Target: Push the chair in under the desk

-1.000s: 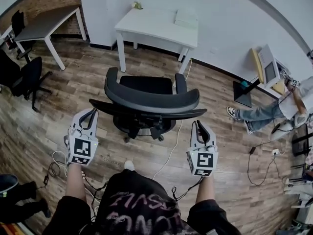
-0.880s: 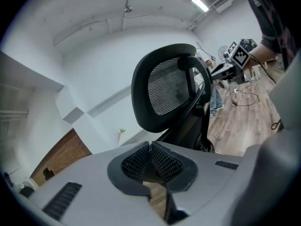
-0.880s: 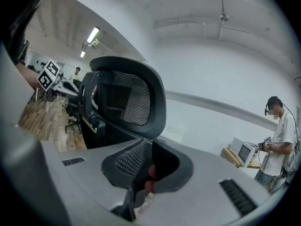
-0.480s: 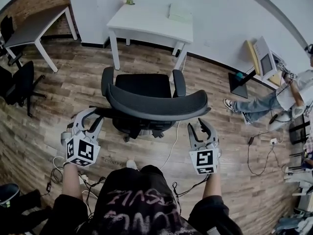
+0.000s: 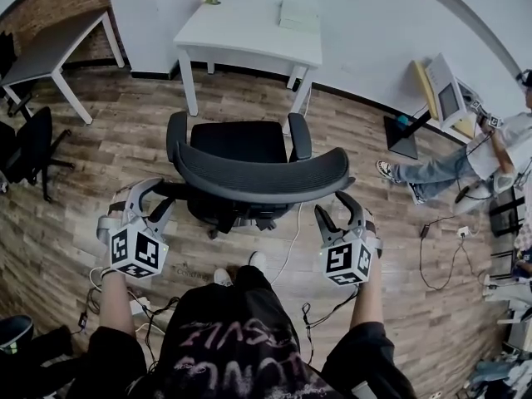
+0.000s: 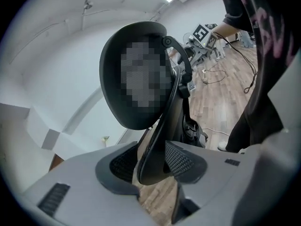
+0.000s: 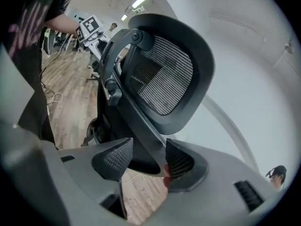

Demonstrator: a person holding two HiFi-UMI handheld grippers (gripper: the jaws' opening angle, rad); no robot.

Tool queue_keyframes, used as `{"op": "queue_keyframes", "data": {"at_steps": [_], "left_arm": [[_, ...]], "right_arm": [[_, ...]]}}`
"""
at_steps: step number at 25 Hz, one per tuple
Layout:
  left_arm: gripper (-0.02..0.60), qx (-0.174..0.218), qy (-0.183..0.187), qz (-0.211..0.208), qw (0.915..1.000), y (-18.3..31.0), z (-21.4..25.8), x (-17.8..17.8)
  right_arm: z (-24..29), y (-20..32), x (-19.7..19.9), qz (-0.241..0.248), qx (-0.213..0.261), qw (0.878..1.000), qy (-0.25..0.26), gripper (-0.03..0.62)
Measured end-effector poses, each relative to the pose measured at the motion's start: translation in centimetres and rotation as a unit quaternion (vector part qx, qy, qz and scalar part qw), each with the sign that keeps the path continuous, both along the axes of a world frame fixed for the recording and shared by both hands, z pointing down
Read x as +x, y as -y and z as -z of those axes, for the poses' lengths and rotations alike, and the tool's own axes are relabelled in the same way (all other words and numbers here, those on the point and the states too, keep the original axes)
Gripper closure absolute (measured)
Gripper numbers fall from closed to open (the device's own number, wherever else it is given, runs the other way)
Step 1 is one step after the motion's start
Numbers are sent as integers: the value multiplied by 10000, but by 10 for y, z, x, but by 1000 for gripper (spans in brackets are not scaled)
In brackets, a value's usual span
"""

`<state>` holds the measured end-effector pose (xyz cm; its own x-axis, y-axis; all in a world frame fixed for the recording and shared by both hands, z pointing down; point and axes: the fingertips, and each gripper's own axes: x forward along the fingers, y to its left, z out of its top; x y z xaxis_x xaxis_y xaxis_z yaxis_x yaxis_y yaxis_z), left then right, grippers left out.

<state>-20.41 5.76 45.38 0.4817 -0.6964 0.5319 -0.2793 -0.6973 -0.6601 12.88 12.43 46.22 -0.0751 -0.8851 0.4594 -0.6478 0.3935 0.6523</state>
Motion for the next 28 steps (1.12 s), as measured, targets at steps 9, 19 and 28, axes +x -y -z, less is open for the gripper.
{"op": "queue_keyframes", "data": {"at_steps": [9, 19, 28], "left_arm": [[382, 11, 428, -105, 9990, 1, -2, 7], [382, -301, 684, -289, 9968, 4, -7, 8], [377, -465, 889, -404, 9941, 5, -17, 14]], "right_arm": [[6, 15, 7, 370, -93, 9967, -713, 373], [-3, 25, 5, 754, -565, 9915, -901, 376], [-8, 27, 3, 943, -756, 9889, -862, 391]]}}
